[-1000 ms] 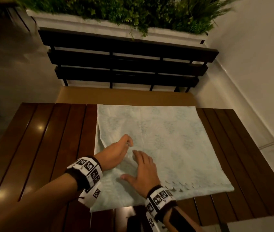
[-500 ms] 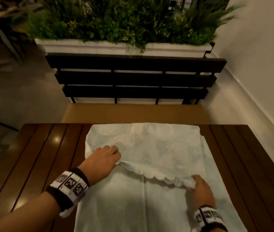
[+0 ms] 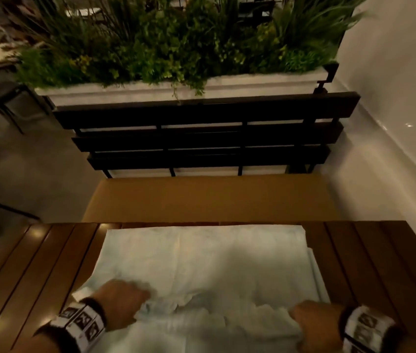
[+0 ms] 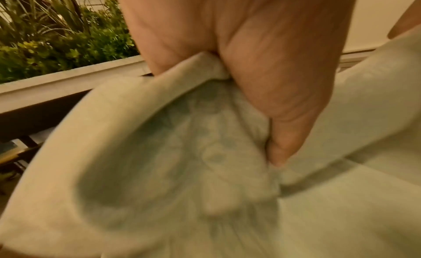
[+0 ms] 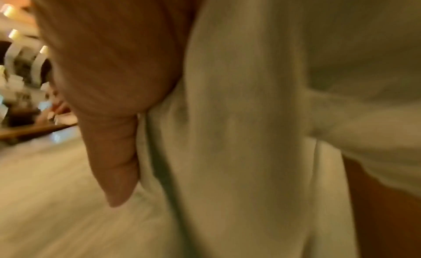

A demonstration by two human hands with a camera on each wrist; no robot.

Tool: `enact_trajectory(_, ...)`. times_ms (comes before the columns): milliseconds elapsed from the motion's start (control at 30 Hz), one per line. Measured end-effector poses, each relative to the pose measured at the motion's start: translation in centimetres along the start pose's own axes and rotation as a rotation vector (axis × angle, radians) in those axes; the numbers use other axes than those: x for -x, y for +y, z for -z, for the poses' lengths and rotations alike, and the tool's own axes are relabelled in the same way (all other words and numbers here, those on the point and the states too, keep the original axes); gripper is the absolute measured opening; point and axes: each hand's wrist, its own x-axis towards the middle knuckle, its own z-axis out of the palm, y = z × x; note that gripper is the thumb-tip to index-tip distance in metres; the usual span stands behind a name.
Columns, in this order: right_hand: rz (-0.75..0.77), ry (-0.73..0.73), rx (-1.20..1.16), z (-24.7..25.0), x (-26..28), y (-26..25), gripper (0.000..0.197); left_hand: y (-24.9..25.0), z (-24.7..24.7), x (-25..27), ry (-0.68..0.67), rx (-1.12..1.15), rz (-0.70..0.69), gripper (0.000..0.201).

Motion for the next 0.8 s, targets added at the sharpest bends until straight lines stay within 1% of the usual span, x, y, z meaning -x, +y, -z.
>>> enact_trajectory(33,0.034,0.019,0.041,2.2,-0.5,0.2,0.033,-0.8,1.8,-1.0,0.003,-0.011,0.038,0.055)
enact_trajectory(67,0.042,0.100,0.063,4.9,-0.4,0.6,0.033,-2.0,3.8,-2.3,0.037,-0.021,0.087,0.052)
enact_trajectory(100,0.011,0.216,0.057,7.5,-0.3,0.9,0.030,-3.5,6.0,-3.6,0.110,-0.038,0.156,0.047)
enact_trajectory(133,-0.023,0.368,0.011,10.0,0.0,1.3,0.027,-5.3,8.1,-4.9,0.220,-0.032,0.248,0.040)
enact_trajectory(167,-0.049,0.569,-0.039,13.0,0.2,1.2,0.024,-6.9,10.2,-6.0,0.371,0.012,0.329,0.034)
enact_trajectory(200,-0.080,0.787,-0.086,15.8,0.4,1.3,0.022,-8.1,11.9,-6.9,0.533,0.061,0.382,0.029)
enact_trajectory(233,-0.083,0.981,-0.119,18.4,0.4,1.1,0.021,-9.0,13.0,-7.8,0.661,0.089,0.397,0.026)
enact_trajectory(267,-0.094,1.098,-0.115,20.4,0.2,0.7,0.021,-9.6,13.4,-8.8,0.719,0.096,0.380,0.025)
enact_trajectory(300,-0.114,1.116,-0.066,21.6,-0.5,0.3,0.022,-9.8,13.5,-9.5,0.729,0.107,0.347,0.024)
enact_trajectory(367,-0.155,1.010,0.038,22.1,-2.1,0.0,0.024,-9.9,12.4,-10.9,0.682,0.124,0.325,0.021)
enact_trajectory(433,-0.191,0.890,0.044,21.0,-3.7,0.0,0.019,-9.9,10.5,-12.3,0.585,0.118,0.310,0.024)
enact_trajectory(533,-0.254,0.725,0.053,19.6,-6.2,0.7,0.017,-9.8,7.9,-14.2,0.373,0.133,0.236,0.033)
enact_trajectory(600,-0.283,0.624,0.047,19.0,-8.2,1.2,0.012,-10.1,6.7,-15.6,0.245,0.188,0.185,0.038)
enact_trajectory(633,-0.297,0.586,0.022,18.7,-10.2,1.6,0.006,-10.8,6.1,-17.1,0.206,0.206,0.148,0.040)
enact_trajectory(667,-0.314,0.544,0.047,18.5,-11.1,2.3,0.005,-11.0,5.7,-17.3,0.173,0.229,0.141,0.042)
enact_trajectory(733,-0.318,0.454,0.115,18.3,-12.7,2.9,0.012,-11.8,5.2,-17.6,0.109,0.259,0.118,0.047)
enact_trajectory(800,-0.352,0.452,0.125,19.0,-12.4,2.7,0.012,-12.4,5.5,-17.4,0.088,0.259,0.111,0.049)
